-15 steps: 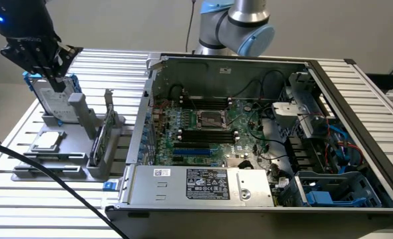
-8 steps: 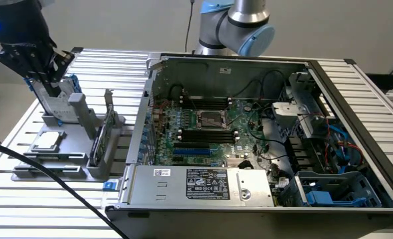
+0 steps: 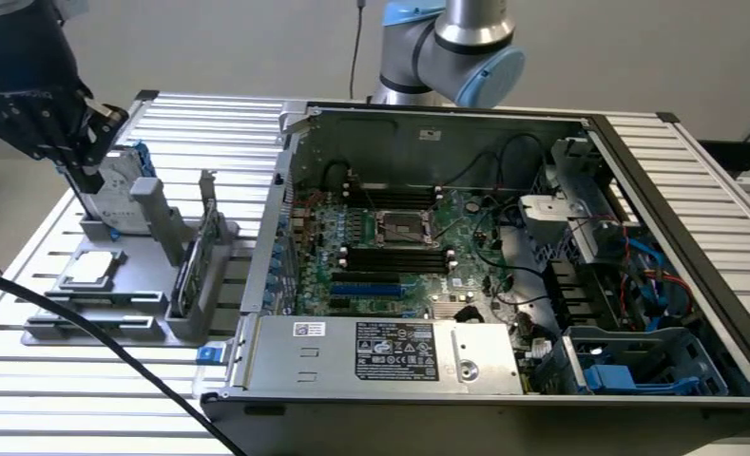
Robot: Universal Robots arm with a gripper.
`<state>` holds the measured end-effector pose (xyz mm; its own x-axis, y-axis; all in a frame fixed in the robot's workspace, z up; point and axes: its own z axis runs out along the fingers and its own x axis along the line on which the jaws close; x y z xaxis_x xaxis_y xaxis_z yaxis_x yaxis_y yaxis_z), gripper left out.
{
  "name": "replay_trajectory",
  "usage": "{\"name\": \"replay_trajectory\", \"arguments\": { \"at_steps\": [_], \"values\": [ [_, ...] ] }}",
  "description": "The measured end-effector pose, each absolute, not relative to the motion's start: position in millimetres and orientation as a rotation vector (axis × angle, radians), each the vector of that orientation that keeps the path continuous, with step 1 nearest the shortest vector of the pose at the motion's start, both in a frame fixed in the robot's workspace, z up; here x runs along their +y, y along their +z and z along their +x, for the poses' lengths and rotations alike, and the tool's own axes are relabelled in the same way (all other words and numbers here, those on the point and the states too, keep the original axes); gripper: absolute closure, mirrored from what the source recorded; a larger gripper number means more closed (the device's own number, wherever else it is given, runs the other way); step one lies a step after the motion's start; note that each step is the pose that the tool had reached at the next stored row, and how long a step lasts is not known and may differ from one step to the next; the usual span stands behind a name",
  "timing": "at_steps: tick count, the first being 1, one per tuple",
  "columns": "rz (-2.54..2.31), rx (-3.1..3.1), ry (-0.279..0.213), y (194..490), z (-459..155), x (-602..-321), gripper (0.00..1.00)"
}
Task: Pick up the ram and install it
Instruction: 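Reach for the ram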
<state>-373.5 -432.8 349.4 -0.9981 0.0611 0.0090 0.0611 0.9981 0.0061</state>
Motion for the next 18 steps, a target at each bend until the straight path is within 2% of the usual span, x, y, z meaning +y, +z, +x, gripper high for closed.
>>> {"name": "replay_trajectory", "arguments": {
  "at_steps": [18],
  "values": [
    [-0.076,-3.103,-0.008,338.5,-382.7,-455.2,0.89]
  ]
}}
